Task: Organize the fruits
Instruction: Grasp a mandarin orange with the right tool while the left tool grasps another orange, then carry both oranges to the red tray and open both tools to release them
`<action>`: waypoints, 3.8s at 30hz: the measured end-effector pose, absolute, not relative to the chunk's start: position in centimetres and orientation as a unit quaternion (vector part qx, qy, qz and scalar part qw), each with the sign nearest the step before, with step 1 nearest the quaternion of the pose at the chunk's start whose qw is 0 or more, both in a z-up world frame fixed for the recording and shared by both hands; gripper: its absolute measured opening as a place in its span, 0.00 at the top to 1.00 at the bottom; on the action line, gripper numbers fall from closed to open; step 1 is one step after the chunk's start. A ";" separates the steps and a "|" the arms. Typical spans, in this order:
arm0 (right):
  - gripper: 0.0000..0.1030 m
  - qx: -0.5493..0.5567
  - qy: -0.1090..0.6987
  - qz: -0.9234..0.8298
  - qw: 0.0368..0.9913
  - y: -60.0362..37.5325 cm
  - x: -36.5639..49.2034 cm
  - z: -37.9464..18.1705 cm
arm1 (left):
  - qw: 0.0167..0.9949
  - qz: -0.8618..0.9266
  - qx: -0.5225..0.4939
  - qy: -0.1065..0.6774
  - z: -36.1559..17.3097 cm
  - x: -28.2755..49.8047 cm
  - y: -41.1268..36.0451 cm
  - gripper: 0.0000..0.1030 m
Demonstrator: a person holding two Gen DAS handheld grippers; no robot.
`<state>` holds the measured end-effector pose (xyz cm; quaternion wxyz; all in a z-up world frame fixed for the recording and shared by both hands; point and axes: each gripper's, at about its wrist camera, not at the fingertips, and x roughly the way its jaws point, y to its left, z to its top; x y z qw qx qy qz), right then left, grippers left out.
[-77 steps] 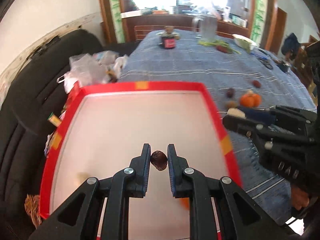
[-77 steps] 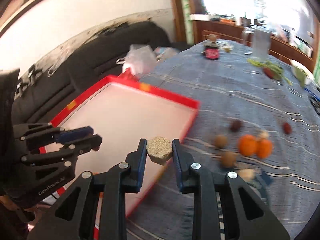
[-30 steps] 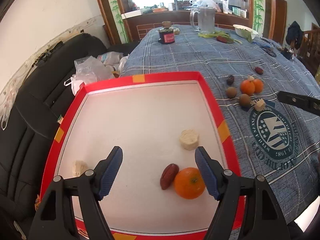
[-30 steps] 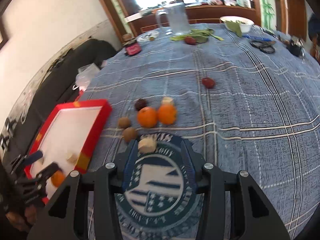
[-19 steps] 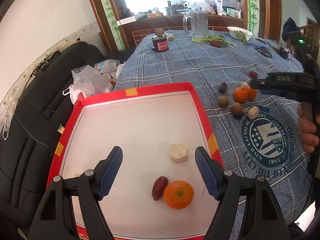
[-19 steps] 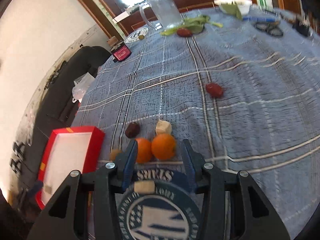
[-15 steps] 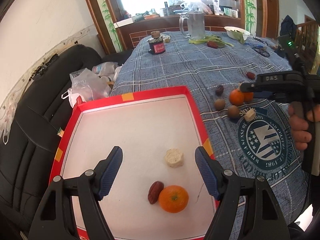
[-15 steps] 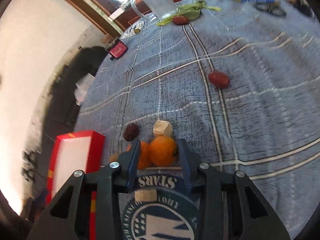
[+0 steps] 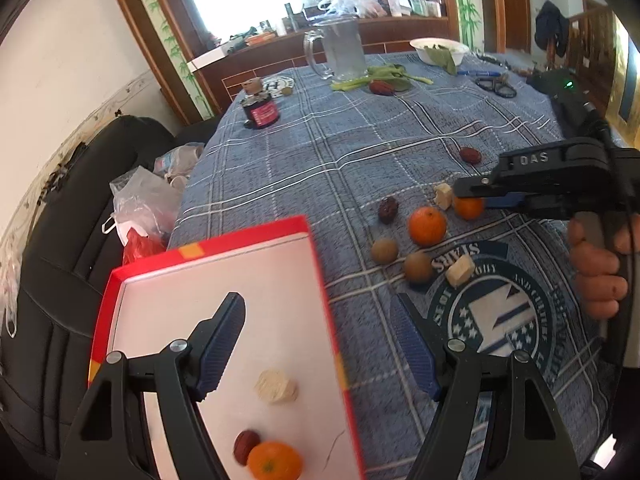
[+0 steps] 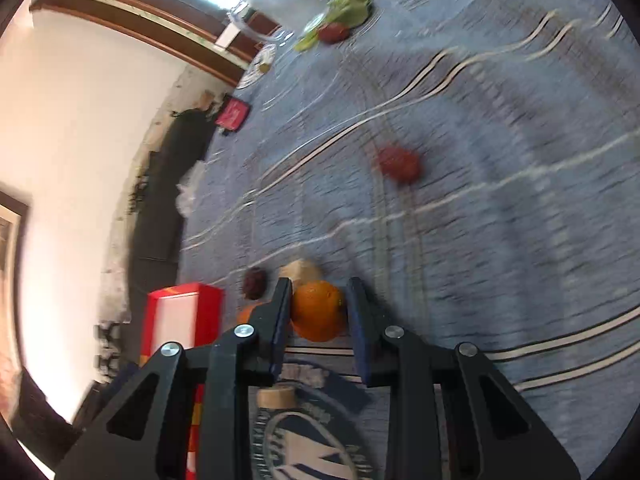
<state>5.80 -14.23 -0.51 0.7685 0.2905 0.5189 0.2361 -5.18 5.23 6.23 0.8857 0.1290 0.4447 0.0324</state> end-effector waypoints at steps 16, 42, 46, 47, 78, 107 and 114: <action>0.68 0.249 0.525 0.199 0.789 -15.5 6.5 0.2 | 0.870 -0.037 0.170 0.461 4.8 0.4 -0.5 0.27; 0.69 0.172 0.506 0.190 0.823 -13.2 6.1 1.0 | 0.849 -0.077 0.166 0.496 0.9 3.2 -2.1 0.69; 0.69 0.160 0.502 0.184 0.830 -13.0 6.0 1.1 | 0.850 -0.067 0.172 0.493 0.8 3.2 -2.3 0.69; 0.70 0.159 0.501 0.183 0.831 -13.0 6.0 1.1 | 0.851 -0.063 0.174 0.492 0.8 3.1 -2.4 0.69; 0.70 0.246 0.399 0.172 0.866 -17.0 4.9 4.1 | 0.927 0.004 0.104 0.361 10.4 -5.7 2.8 0.70; 0.70 0.219 0.415 0.320 0.823 -4.6 -0.8 7.0 | 0.906 0.148 0.024 0.397 7.5 -12.4 20.3 0.70; 0.70 0.124 0.450 0.367 0.805 4.4 -2.9 6.2 | 0.897 0.111 0.039 0.426 5.2 -12.2 18.9 0.70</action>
